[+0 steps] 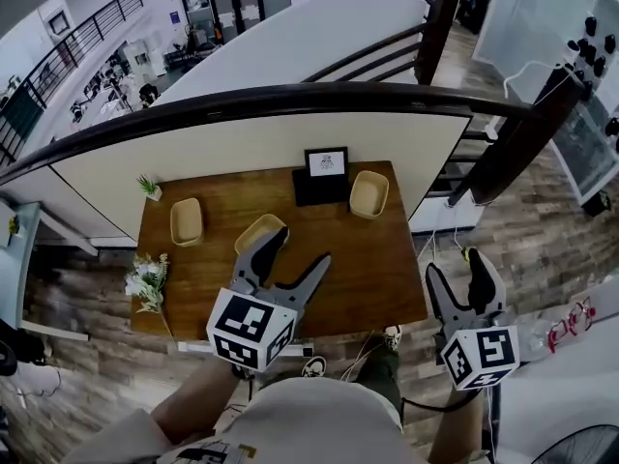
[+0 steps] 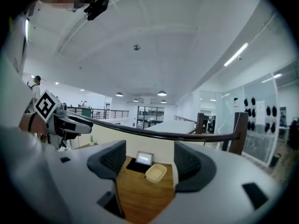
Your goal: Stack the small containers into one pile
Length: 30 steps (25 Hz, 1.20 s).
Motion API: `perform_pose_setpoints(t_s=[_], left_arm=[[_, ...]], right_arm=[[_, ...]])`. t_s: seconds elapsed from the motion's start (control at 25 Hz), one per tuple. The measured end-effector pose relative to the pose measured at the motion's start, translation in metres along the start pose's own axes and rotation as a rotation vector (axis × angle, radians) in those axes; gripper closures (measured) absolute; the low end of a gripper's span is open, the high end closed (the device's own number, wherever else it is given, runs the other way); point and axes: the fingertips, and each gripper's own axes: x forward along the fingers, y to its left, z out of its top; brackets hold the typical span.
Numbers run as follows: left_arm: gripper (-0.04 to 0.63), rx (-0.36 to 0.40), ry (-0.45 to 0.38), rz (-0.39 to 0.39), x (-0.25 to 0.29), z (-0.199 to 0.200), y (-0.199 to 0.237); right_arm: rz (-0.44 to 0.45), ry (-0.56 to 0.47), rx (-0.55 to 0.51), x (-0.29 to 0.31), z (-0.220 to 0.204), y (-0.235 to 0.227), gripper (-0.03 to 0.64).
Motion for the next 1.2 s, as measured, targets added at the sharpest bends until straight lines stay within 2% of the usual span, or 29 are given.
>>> perform_pose_setpoints(t_s=[0.16, 0.4, 0.8, 1.2], left_arm=[[0.298, -0.018, 0.004, 0.057, 0.024, -0.001, 0.006], [0.298, -0.02, 0.001, 0.132, 0.081, 0.008, 0.008], [0.298, -0.111, 0.067, 0.435, 0.137, 0.013, 0.017], [0.298, -0.164, 0.062, 0.648, 0.154, 0.015, 0.003]], right_arm=[[0.031, 0.001, -0.01, 0.028, -0.003, -0.027, 0.293], [0.133, 0.026, -0.027, 0.084, -0.01, -0.077, 0.295], [0.418, 0.047, -0.064, 0.196, -0.004, -0.145, 0.295], [0.613, 0.067, -0.107, 0.243, -0.02, -0.172, 0.296]])
